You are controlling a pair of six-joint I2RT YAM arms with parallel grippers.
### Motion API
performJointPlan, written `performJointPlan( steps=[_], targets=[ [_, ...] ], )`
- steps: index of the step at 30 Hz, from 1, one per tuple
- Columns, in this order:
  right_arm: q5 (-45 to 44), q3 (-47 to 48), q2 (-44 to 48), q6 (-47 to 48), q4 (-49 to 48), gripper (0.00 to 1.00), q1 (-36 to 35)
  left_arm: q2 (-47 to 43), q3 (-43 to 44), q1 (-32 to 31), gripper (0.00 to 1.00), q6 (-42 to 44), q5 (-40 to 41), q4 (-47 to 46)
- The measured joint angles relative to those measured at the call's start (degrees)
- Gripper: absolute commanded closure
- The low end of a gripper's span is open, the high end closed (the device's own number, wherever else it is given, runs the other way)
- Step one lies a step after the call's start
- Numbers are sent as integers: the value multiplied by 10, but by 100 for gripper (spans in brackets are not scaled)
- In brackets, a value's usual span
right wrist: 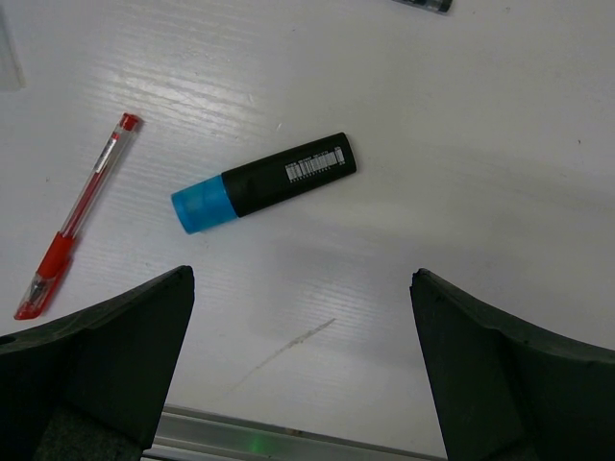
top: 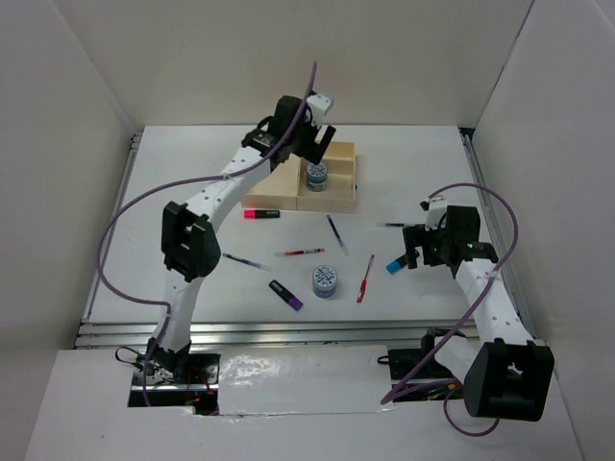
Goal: Sort the stationery into containers
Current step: Place the stationery in the storage box, then pick up the stationery from the center of the board.
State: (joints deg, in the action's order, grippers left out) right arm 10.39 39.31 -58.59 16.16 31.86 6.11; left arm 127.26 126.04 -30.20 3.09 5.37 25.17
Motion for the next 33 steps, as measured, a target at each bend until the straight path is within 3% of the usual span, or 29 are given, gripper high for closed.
performJointPlan(
  steps=[3, 6, 8, 10, 11, 14, 19, 25, 33],
  targets=[
    [3, 0, 5, 0, 1, 0, 6, -93, -37, 1, 17, 11, -27, -10],
    [8, 0, 14, 2, 2, 0, 14, -208, -122, 1, 18, 41, -92, -2],
    [11, 0, 19, 2, 3, 0, 19, -266, -181, -4, 16, 59, -138, 11],
    [15, 0, 20, 4, 3, 0, 22, -300, -232, -11, 2, 75, -179, 33],
    [16, 0, 20, 5, 4, 0, 23, -310, -267, -15, 1, 89, -211, 47],
    [23, 0, 20, 7, 5, 0, 26, -315, -379, -29, 1, 106, -268, 65],
    [26, 0, 21, 9, 7, 0, 30, -315, -524, -76, 1, 119, -262, 92],
    [28, 0, 20, 11, 8, 0, 34, -311, -545, -151, 1, 121, -247, 61],
    [32, 0, 20, 13, 9, 0, 38, -258, -555, -193, 1, 132, -212, 6]
  ],
)
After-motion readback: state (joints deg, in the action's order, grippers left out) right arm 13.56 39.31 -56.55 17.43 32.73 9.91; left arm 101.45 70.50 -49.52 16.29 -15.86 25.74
